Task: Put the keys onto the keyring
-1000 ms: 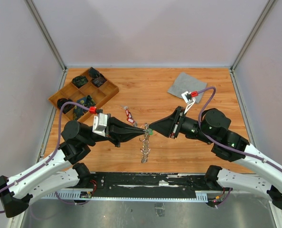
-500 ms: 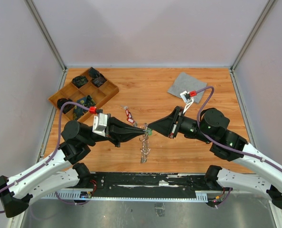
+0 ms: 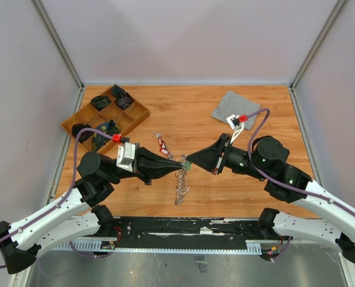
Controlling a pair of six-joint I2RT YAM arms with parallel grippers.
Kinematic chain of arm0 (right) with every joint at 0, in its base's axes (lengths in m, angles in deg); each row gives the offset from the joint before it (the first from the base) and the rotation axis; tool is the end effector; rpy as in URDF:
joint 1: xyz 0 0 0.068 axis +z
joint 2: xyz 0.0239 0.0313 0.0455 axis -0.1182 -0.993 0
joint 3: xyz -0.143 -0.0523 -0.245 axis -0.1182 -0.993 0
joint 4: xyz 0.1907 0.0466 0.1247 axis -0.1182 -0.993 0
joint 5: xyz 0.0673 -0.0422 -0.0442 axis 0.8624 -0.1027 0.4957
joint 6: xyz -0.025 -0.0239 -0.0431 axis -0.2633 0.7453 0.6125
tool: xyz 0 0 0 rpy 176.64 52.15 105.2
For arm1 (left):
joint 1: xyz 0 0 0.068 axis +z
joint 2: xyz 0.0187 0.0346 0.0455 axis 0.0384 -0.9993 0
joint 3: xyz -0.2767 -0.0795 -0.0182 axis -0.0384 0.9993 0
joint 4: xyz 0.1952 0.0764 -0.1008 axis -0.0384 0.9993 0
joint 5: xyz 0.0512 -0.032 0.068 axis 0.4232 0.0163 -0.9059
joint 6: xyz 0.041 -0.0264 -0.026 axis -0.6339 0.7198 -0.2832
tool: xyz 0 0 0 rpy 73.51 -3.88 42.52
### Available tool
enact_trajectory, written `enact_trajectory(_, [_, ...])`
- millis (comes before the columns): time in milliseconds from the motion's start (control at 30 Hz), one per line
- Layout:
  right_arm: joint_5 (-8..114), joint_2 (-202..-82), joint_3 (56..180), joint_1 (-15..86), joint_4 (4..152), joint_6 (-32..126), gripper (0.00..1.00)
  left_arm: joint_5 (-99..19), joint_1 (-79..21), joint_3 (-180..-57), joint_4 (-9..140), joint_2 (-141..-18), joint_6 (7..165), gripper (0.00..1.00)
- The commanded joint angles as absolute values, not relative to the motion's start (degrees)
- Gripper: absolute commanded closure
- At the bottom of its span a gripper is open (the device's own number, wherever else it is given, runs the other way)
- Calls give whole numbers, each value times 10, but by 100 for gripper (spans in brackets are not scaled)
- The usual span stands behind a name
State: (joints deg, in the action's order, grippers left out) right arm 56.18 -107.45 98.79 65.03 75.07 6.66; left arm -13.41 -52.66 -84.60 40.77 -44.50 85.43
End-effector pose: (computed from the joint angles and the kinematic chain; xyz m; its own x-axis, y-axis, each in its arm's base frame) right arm 0.0665 0.1210 0.4240 -0.6467 0.3218 -0.6916 -0.6772 0.1751 0.7147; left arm 0.0598 -0.1061 0.3902 0.0819 -0.3358 -0.9384 0.9959 0.0644 0.0639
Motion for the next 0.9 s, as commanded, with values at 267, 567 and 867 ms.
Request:
enact_trajectory(267, [610,-1078,1027,657,786,216,100,-122,-530,-847,370,-442,853,100])
enact_trajectory(567, [612,-1064,1027,657,787,242,100,-104,-529,-843,361,-434,850,100])
enact_trajectory(867, [617,-1041,1029,657,767,275,99,-42,-529,-851,331,-432,863,99])
